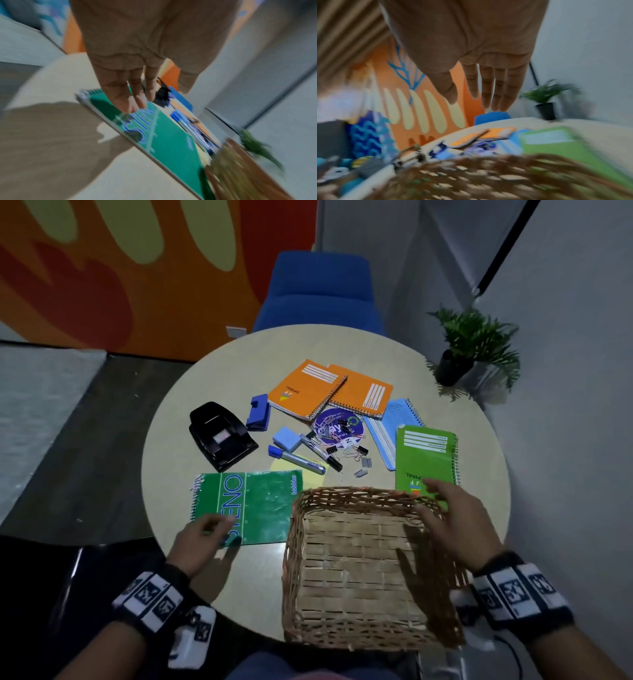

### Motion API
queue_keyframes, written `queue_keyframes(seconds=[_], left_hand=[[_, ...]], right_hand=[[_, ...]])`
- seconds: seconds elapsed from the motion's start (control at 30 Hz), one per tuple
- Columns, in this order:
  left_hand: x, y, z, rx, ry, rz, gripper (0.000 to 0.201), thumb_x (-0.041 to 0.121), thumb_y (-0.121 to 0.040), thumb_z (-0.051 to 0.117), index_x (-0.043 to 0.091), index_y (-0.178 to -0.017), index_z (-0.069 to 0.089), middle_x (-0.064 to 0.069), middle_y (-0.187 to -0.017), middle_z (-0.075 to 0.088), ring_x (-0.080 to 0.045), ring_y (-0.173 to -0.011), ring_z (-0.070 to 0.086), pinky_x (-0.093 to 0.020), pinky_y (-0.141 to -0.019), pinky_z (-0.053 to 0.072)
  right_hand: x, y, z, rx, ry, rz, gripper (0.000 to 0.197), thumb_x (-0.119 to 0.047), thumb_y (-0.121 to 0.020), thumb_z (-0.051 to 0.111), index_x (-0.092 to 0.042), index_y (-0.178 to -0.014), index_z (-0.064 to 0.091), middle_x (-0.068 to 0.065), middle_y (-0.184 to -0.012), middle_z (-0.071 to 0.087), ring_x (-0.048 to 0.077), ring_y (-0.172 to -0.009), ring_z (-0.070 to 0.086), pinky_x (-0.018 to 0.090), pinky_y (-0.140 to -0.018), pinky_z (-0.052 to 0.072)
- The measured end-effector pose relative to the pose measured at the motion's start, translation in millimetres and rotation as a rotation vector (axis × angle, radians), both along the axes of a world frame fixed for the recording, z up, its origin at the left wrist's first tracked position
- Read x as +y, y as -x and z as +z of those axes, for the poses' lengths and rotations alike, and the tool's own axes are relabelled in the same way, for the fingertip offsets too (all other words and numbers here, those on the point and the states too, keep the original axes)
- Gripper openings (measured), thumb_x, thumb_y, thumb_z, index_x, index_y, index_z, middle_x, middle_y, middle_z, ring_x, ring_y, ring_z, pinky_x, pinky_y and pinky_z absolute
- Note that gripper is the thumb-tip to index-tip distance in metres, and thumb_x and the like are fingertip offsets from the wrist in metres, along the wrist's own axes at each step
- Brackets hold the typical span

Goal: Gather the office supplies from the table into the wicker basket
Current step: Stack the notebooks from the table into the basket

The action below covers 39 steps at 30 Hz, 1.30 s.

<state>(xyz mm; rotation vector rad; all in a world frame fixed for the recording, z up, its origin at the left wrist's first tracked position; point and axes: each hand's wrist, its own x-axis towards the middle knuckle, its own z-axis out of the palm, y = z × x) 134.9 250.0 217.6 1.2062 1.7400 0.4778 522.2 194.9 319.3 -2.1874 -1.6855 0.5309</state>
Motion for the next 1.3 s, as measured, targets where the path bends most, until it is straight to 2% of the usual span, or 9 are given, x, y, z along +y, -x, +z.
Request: queue_keyframes(seconds=[0.1,0.2,0.4,0.73,0.87,0.93,1.03,1.2,1.3], left_hand=[[24,33,-18,0.181,0.02,0.167,0.044,0.039,-0.084,0.067,0.005,-0.112,0.061,-0.017,-0.116,0.065,-0.033,-0.11,0.06,-0.041,-0.098,0.045],[41,38,-27,0.306,0.09,0.18,0.072,0.045,-0.075,0.073,-0.003,-0.124,0.053,-0.022,-0.13,0.056,-0.035,-0.12,0.053,-0.041,-0.1,0.043],[56,25,-36,0.446,0.171,0.097,0.086,0.047,-0.041,0.091,0.003,-0.105,0.055,-0.017,-0.113,0.06,-0.034,-0.105,0.061,-0.039,-0.083,0.055],[36,39,-10,-0.026,-0.088,0.367,0.023,0.002,-0.082,0.065,0.018,-0.093,0.053,-0.014,-0.1,0.069,-0.027,-0.081,0.065,-0.043,-0.078,0.057],[24,38,39,-0.106,-0.294,0.312,0.025,-0.001,-0.085,0.061,0.015,-0.104,0.061,-0.008,-0.097,0.069,-0.014,-0.086,0.068,-0.039,-0.083,0.056],[21,37,67,-0.04,-0.464,0.239,0.026,0.001,-0.085,0.063,0.021,-0.101,0.063,0.002,-0.089,0.068,0.01,-0.078,0.064,-0.023,-0.08,0.055],[19,30,115,-0.05,-0.642,0.201,0.025,0.008,-0.083,0.068,0.03,-0.092,0.064,0.013,-0.086,0.067,0.018,-0.072,0.061,0.0,-0.07,0.047],[25,-3,185,-0.215,-0.843,0.149,0.017,0.029,-0.085,0.064,0.044,-0.093,0.059,0.024,-0.086,0.066,0.011,-0.083,0.062,-0.003,-0.074,0.048],[28,-38,195,-0.267,-0.806,-0.025,0.016,0.026,-0.087,0.063,0.04,-0.095,0.059,0.018,-0.087,0.069,0.003,-0.082,0.065,-0.017,-0.074,0.056]], right_hand=[[63,73,12,0.216,0.032,0.131,0.042,-0.024,-0.087,0.066,-0.017,-0.127,0.057,0.005,-0.11,0.067,0.016,-0.098,0.063,0.039,-0.091,0.054],[121,138,-8,0.325,0.307,0.175,0.05,-0.026,-0.089,0.064,-0.012,-0.134,0.049,0.008,-0.115,0.064,0.015,-0.085,0.062,0.028,-0.071,0.054],[192,210,-56,-0.124,0.495,0.451,0.04,-0.019,-0.091,0.057,-0.003,-0.127,0.053,0.018,-0.129,0.058,0.034,-0.116,0.057,0.038,-0.094,0.047],[218,260,-83,-0.349,0.59,0.807,0.042,-0.005,-0.085,0.059,0.001,-0.126,0.056,0.023,-0.125,0.061,0.037,-0.111,0.061,0.042,-0.089,0.051],[208,257,-60,-0.189,0.443,0.795,0.04,-0.004,-0.087,0.058,-0.003,-0.127,0.055,0.021,-0.126,0.06,0.036,-0.113,0.058,0.042,-0.095,0.049],[203,246,-37,-0.079,0.345,0.774,0.028,-0.007,-0.09,0.057,0.0,-0.117,0.06,0.021,-0.12,0.063,0.035,-0.109,0.059,0.041,-0.093,0.048],[193,215,6,0.133,0.228,0.724,0.008,-0.01,-0.092,0.057,-0.006,-0.092,0.063,0.01,-0.097,0.067,0.028,-0.095,0.059,0.039,-0.087,0.048],[151,135,70,0.431,-0.023,0.615,0.023,-0.005,-0.092,0.056,-0.021,-0.075,0.057,-0.015,-0.076,0.063,-0.001,-0.076,0.059,0.024,-0.075,0.048],[113,80,88,0.542,-0.023,0.512,0.017,-0.003,-0.093,0.054,-0.016,-0.085,0.061,-0.009,-0.085,0.067,0.0,-0.078,0.062,0.021,-0.072,0.051]])
